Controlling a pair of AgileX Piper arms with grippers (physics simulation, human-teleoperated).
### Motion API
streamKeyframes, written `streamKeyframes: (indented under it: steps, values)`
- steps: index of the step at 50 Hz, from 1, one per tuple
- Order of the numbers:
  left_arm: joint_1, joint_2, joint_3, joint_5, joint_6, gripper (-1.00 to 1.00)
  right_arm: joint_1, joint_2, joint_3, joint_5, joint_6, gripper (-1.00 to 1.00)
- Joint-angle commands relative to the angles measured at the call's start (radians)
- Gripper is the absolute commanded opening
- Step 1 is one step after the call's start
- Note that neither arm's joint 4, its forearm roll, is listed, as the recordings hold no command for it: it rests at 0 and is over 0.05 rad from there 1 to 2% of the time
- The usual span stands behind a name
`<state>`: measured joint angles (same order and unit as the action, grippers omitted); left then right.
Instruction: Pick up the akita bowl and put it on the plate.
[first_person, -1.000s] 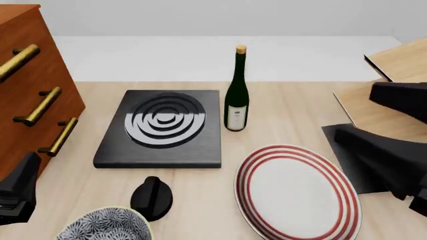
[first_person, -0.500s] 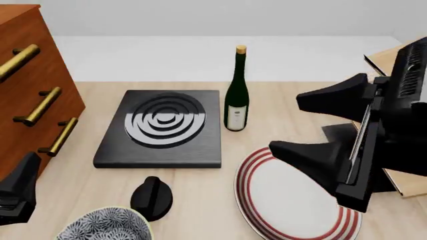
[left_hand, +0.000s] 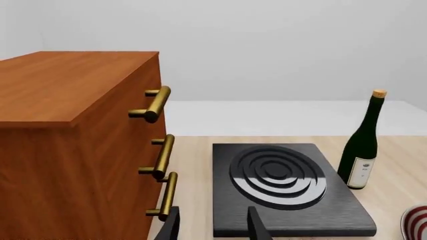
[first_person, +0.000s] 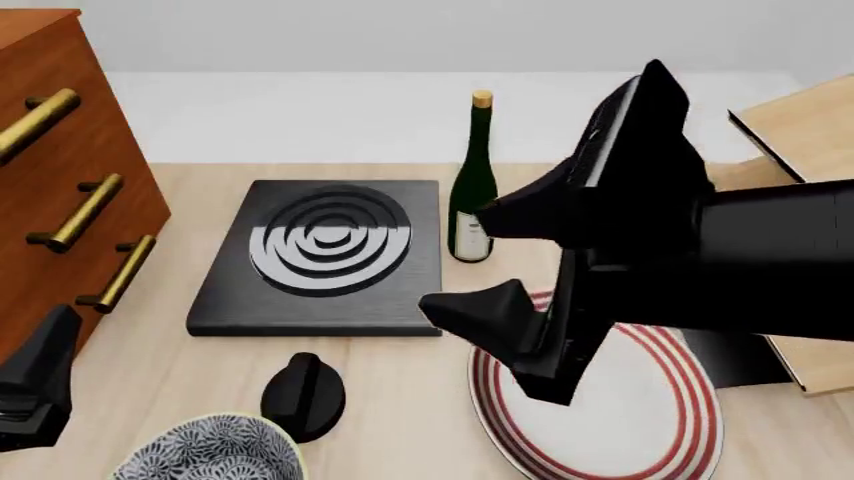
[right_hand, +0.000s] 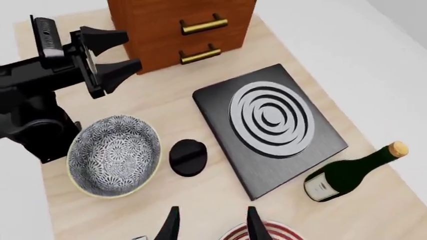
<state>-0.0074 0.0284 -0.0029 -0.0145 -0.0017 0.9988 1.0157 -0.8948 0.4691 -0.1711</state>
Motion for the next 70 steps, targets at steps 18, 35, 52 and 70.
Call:
streamKeyframes:
  steps: [18,35,52,70]
  values:
    - [0.000,-0.003,0.001,0.000,0.001,1.00,0.042,0.252,-0.018,-0.173,0.084,1.00]
    - [0.000,-0.009,0.001,0.005,0.001,1.00,0.051,0.354,-0.038,-0.249,0.117,1.00]
    - [0.000,-0.010,0.002,0.006,0.001,1.00,0.108,0.409,-0.085,-0.277,0.177,1.00]
    - [0.001,-0.011,0.002,0.005,0.002,1.00,0.146,0.507,-0.069,-0.362,0.240,1.00]
